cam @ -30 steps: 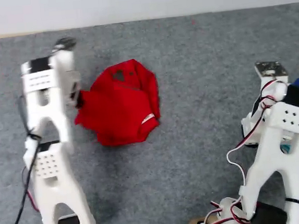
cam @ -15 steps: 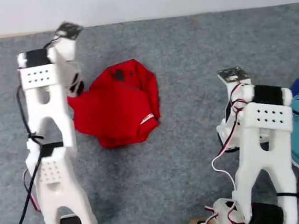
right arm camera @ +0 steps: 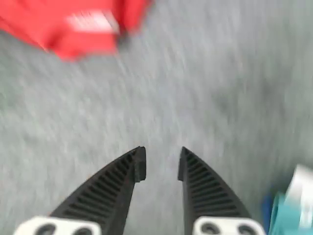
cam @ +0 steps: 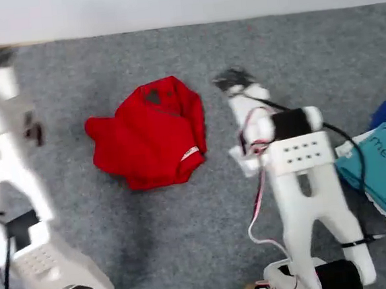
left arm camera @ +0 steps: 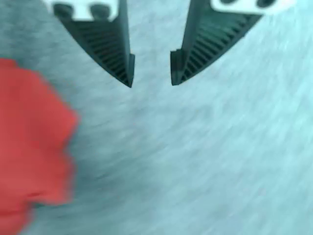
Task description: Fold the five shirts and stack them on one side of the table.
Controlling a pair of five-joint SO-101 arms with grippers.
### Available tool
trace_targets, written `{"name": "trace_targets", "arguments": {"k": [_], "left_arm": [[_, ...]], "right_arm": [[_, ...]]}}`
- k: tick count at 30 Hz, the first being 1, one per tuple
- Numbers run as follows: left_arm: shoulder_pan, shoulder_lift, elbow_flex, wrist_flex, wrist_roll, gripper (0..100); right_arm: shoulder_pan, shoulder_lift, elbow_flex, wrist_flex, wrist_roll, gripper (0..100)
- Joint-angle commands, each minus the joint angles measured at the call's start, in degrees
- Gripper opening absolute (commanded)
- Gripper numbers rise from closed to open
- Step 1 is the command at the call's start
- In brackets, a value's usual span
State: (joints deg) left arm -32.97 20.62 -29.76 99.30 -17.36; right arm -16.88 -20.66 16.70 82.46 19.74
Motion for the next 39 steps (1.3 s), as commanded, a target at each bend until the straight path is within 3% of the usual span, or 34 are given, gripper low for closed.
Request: {"name": "trace_targets", "arguments": {"k": [1,9,13,21,27,31,39], "left_arm": [[-6.9,-3.5,0.7,1.1,-0.6,13],[-9.7,-3.5,3.5,-1.7,-1.4,13],[-9.7,-3.5,5.6,-3.6,-0.9,13],[-9.7,-3.5,6.1,-4.1,0.6,13],[-9.7,-3.5,6.1,-4.2,0.6,13],[-9.3,-3.5,6.1,-4.2,0.6,13],[-3.6,-3.5,6.1,-3.9,0.6,13]], "right_arm": [[-7.9,4.1,-4.2,-7.0,0.5,13.9],[-19.6,28.6,-21.4,-8.2,0.5,15.3],[-23.6,41.1,-36.7,-3.3,0.4,20.8],[-29.8,62.5,-66.1,8.8,0.5,21.0],[-28.8,76.0,-78.5,13.5,0.5,19.0],[-26.8,79.3,-88.1,20.1,0.6,0.0],[-20.3,68.4,-87.1,20.6,0.5,1.1]]}}
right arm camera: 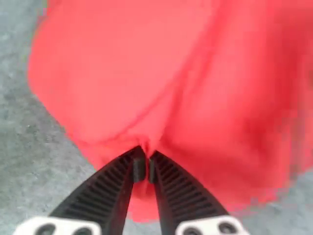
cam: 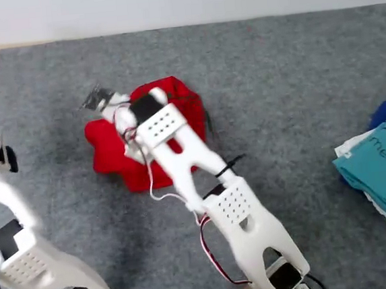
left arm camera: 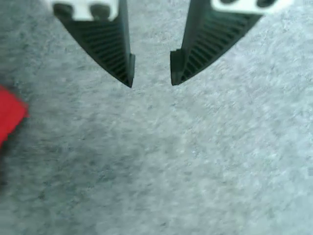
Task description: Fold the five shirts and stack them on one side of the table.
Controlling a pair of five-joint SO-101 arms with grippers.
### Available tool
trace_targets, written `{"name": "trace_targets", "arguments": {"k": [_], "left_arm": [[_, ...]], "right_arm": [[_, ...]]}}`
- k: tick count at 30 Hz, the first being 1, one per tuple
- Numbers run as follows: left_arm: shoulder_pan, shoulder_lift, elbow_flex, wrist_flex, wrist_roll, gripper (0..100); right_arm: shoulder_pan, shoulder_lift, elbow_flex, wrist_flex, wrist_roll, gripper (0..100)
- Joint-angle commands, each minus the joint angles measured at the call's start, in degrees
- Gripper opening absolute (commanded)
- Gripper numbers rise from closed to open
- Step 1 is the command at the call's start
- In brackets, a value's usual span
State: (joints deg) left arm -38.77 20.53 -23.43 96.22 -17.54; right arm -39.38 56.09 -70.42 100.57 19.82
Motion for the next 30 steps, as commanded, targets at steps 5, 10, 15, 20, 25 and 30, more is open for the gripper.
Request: {"name": "trace_targets", "arguments": {"k": [5,10,15,20,25,30], "left_arm": [[4.7,-3.4,-0.2,-0.7,0.8,13],[5.3,-3.4,-0.2,0.4,0.8,13],[4.9,-3.4,-0.2,0.5,0.5,13],[5.2,-3.4,-0.2,0.5,0.5,13],[5.3,-3.4,-0.2,0.5,0.5,13],[5.3,-3.3,-0.2,0.3,0.5,13]], "right_arm": [[3.5,-22.4,16.9,2.5,0.6,1.1],[4.4,-37.8,38.2,2.4,4.3,1.1],[13.8,-46.3,51.1,2.3,9.6,1.1],[26.2,-45.6,52.6,0.9,17.1,1.1],[30.5,-42.3,52.3,1.4,21.5,3.2],[29.1,-44.7,52.3,2.4,18.2,20.0]]}}
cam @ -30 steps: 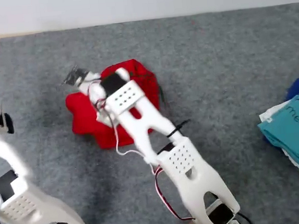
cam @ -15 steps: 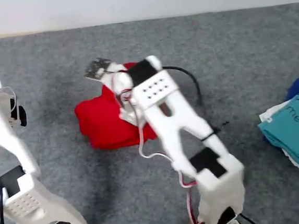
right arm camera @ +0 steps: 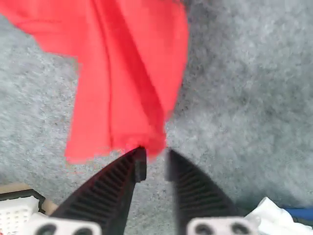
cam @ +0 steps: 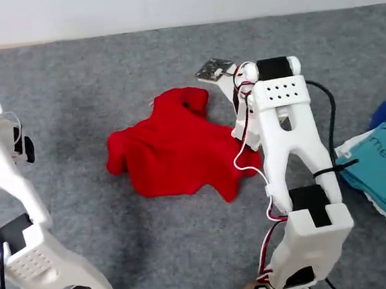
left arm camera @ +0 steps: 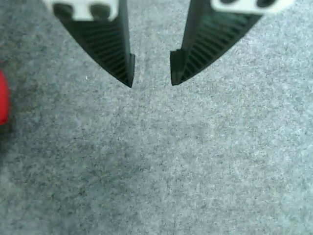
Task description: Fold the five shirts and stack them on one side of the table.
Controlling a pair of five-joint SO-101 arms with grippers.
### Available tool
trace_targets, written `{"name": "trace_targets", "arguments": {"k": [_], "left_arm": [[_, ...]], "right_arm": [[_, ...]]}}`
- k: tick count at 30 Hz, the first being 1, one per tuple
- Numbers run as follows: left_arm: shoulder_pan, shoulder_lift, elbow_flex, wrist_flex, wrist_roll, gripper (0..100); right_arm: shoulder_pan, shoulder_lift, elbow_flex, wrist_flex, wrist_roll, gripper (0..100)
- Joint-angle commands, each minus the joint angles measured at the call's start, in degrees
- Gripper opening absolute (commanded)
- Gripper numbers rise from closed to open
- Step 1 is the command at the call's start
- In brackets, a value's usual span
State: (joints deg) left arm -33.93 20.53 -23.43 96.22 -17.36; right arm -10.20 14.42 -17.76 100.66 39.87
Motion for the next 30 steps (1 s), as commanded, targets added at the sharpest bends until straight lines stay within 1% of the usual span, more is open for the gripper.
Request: {"name": "trace_targets", "arguments": {"k": [1,6,9,14,17,19,22,25,27,30], "left_arm": [[0.4,-3.3,-0.2,0.3,0.4,13],[0.4,-3.3,-0.2,0.4,0.4,13],[0.4,-3.3,-0.2,0.3,0.4,13],[0.4,-3.3,-0.2,0.1,0.5,13],[0.4,-3.3,-0.1,0.1,0.5,13],[0.4,-3.3,-0.1,0.1,0.5,13],[0.4,-3.3,-0.1,0.1,0.5,13],[0.4,-3.3,-0.1,0.1,0.5,13],[0.4,-3.3,0.1,0.1,0.5,13],[0.4,-3.3,0.8,0.1,0.5,13]], "right_arm": [[-0.7,-3.9,-0.4,2.3,-2.0,21.7],[-2.9,-10.2,-0.1,2.4,-2.0,19.9],[-7.0,-14.6,2.3,2.4,-2.0,17.9],[-16.1,-19.5,14.8,2.3,-2.5,16.9],[-21.0,-19.4,22.1,2.0,-6.1,17.2],[-23.3,-18.9,26.8,-0.8,-7.2,17.3],[-23.4,-17.1,31.2,-6.5,-6.9,17.3],[-20.7,-13.0,32.1,-10.9,-6.9,18.5],[-18.1,-9.5,31.9,-12.4,-6.9,22.0],[-14.6,-4.8,30.2,-13.5,-6.9,22.8]]}}
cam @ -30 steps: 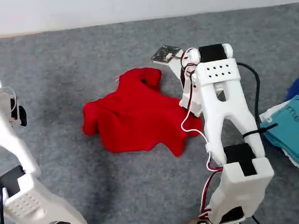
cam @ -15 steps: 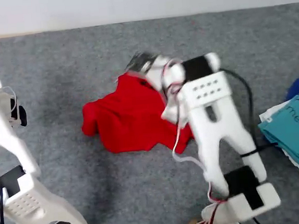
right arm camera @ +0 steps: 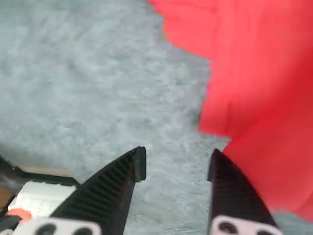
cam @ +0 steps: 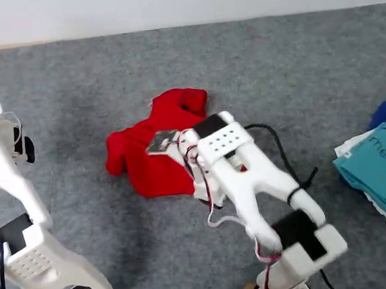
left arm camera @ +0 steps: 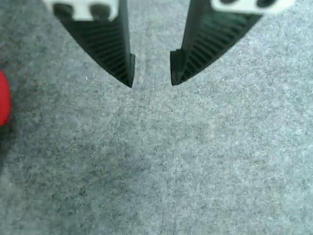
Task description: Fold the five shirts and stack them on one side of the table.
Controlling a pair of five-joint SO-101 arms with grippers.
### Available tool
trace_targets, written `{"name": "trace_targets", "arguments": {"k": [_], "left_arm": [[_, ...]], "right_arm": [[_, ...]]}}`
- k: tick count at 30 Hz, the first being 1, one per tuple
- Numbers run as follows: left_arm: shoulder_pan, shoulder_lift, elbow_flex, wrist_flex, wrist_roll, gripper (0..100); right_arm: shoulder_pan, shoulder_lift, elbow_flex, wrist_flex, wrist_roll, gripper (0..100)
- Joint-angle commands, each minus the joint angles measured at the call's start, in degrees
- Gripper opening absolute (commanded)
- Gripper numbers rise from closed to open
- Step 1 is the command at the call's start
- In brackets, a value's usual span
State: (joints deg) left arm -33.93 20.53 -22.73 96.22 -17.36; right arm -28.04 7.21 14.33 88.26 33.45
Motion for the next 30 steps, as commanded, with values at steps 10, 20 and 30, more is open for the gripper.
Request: {"name": "trace_targets", "arguments": {"k": [10,20,30], "left_arm": [[0.4,-3.9,2.2,-0.4,0.4,13],[0.4,-3.7,2.2,-1.5,0.5,13],[0.4,-3.4,2.2,-2.4,0.5,13]], "right_arm": [[7.4,14.0,-16.5,0.0,1.1,22.8],[6.7,19.2,-19.3,0.9,0.8,22.8],[4.4,27.7,-22.0,-2.0,-1.7,22.6]]}}
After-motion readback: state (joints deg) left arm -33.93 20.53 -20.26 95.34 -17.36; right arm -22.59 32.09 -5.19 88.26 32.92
